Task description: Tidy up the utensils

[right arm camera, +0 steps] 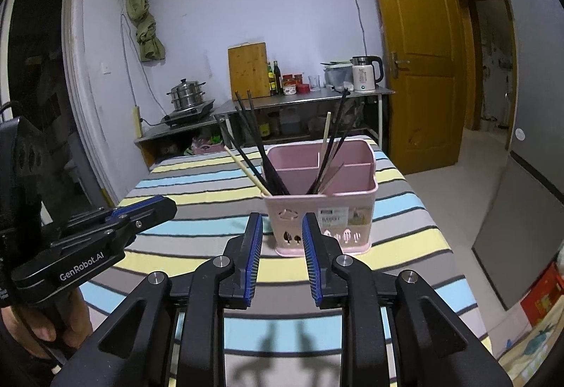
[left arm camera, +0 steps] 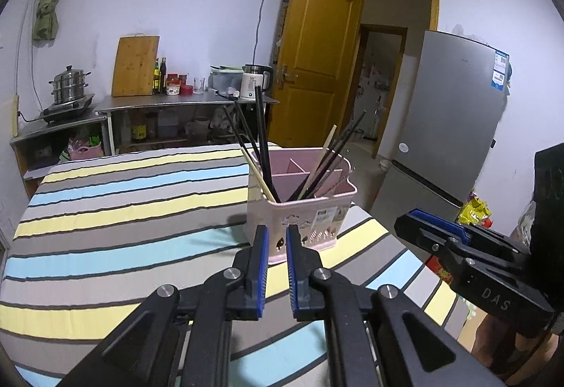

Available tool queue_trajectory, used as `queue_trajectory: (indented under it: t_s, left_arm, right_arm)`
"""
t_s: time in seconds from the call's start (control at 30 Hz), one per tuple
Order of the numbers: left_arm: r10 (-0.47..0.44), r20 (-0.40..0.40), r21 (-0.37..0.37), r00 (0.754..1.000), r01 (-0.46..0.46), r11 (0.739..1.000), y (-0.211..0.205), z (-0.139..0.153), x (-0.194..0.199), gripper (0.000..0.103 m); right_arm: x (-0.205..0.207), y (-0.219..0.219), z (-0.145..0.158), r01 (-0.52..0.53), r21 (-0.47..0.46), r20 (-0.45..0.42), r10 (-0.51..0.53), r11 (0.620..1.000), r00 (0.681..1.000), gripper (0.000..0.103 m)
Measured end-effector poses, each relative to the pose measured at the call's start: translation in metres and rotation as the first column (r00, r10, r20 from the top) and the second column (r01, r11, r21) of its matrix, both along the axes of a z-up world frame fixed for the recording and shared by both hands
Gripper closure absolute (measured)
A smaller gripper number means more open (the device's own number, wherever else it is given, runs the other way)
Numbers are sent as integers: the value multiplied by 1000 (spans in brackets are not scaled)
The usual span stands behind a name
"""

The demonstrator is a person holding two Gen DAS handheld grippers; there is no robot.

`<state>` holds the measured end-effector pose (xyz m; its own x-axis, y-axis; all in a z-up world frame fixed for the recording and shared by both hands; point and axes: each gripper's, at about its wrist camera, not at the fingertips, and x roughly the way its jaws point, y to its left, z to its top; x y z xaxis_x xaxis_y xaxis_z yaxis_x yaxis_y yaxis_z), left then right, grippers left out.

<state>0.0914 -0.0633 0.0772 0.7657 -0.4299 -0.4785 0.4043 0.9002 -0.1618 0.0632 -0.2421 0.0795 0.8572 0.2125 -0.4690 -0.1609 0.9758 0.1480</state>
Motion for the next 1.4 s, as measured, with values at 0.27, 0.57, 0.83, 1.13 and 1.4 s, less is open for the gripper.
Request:
queue_trajectory:
  t_s: [0.27, 0.57, 0.83, 1.13, 1.4]
  left_arm:
    - [1, -4, 12, 1000, -1, 1000, 2, -15, -16, 94]
    - [13, 11, 21, 1000, -13, 1000, 5, -25, -24, 94]
    - [12, 14, 31, 1000, -13, 999, 4, -33, -29, 94]
    - [18, 20, 38, 1000, -19, 999, 2, -35, -30, 94]
    - [16, 15, 46, 1000, -17, 999, 0, -37, -28, 94]
  right_arm:
    - [-19, 4, -10, 16, -12, 13, -16, 1000, 1000, 79]
    - [-32, 1, -20, 36, -24, 19, -35, 999, 999, 79]
    - [-33, 2, -25, 42, -36, 11, -41, 998, 999, 79]
    - [-34, 1, -28, 49, -35, 15, -48, 998, 999, 79]
    - [-34, 0, -28, 53, -37, 13, -53, 998, 999, 79]
